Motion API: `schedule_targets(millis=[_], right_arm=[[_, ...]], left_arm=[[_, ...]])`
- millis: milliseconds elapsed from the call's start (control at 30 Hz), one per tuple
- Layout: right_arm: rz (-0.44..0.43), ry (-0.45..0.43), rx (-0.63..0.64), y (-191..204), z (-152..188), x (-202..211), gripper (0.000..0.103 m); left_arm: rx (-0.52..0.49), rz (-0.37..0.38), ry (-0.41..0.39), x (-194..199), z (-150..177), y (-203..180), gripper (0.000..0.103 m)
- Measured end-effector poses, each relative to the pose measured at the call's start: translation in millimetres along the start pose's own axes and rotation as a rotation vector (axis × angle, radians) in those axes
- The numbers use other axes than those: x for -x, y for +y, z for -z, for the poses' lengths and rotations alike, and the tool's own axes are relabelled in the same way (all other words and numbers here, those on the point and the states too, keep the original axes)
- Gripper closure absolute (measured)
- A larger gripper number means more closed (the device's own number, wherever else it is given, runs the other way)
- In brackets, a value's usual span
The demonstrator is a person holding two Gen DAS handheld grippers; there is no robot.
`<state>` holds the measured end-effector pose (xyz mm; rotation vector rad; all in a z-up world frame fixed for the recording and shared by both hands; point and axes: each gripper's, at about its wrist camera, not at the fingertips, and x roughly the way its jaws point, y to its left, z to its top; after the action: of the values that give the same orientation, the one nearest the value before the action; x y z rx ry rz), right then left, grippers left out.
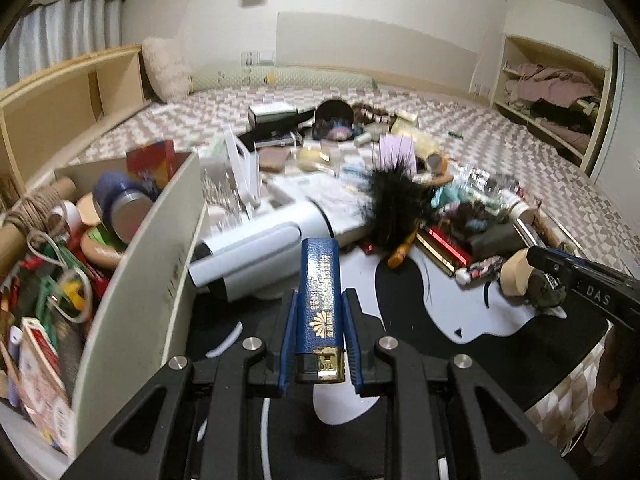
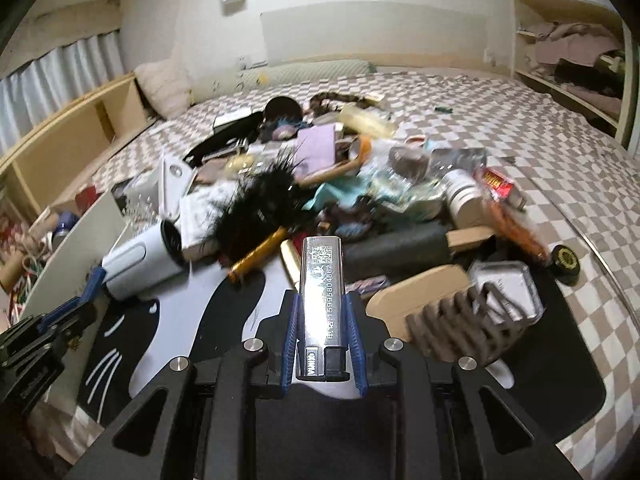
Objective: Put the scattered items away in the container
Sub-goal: 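Lift the blue lighter with the left gripper while the right gripper lifts the silver lighter, then carry the blue lighter with the left gripper while the right gripper carries the silver lighter to the white box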
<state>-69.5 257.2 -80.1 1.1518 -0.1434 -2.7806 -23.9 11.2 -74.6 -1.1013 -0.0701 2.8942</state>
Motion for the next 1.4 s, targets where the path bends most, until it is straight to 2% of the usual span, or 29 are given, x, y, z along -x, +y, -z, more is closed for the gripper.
schedule_targets(millis=[300, 700, 1033, 1400], right_arm=[[-0.045, -0.031, -0.014, 7.5, -23.9, 10.2, 0.079], [-0.153, -0.087, 0.064, 70.0, -59.9, 24.3, 0.079], [-0.264, -0.095, 0.156, 136.1, -66.1, 26.1, 0.079], [-0.383, -0.087, 0.274, 209.2, -61.9, 33.0, 0.079]], left_arm=[[0.020, 0.004, -0.071, 26.8, -17.3, 16.6, 0.081], [0.119, -0.055, -0.151, 61.6, -31.7, 70.7, 0.081], [0.201, -0.158, -0.179, 86.8, -32.4, 121.2, 0.081], [0.317, -0.306, -0.183, 116.2, -22.7, 186.0, 0.081]])
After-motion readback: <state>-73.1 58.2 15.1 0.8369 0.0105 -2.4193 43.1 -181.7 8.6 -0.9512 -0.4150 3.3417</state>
